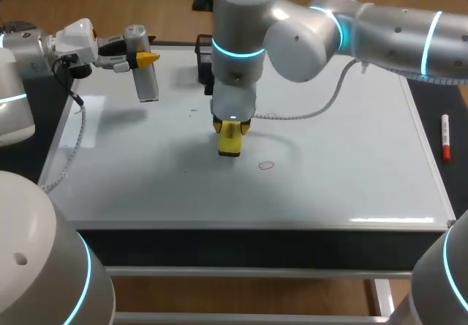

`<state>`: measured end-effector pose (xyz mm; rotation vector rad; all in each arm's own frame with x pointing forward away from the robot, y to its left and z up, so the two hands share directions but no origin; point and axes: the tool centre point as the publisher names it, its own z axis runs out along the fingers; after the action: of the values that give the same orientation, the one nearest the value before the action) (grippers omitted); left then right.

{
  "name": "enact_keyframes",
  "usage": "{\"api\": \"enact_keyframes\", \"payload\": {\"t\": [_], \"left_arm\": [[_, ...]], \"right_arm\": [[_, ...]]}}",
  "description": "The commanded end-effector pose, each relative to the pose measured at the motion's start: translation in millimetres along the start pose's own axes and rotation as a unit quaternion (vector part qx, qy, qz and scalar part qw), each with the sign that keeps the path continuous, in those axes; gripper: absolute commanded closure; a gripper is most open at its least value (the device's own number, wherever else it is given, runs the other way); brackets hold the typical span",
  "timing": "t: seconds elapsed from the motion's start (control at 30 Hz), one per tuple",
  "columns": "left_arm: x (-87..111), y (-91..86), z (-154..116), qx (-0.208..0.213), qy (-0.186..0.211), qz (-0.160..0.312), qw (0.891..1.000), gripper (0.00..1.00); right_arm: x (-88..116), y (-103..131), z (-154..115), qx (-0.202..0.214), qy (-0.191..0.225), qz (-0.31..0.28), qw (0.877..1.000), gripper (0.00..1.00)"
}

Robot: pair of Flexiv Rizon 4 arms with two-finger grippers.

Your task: Pick up the inspection probe, press it on each red-marked spot on the whiteboard one by one, put down the probe, pick up the eraser, and wipe off all the red marks.

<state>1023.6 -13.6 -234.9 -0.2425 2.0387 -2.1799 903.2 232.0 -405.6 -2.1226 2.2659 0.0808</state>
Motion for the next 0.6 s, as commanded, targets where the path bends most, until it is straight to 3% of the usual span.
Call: {"api": "enact_keyframes", "payload": {"t": [0.03,0.6], "left_arm": [[0.3,-0.9,-0.1,0.0,0.0,0.0,1.0,1.0],[0.3,-0.9,-0.1,0.0,0.0,0.0,1.0,1.0]], "right_arm": [[-7.9,-1.7,9.2,0.0,0.012,-0.001,1.0,1.0],[5.3,-0.3,25.2,-0.014,0.026,0.003,1.0,1.0]]}}
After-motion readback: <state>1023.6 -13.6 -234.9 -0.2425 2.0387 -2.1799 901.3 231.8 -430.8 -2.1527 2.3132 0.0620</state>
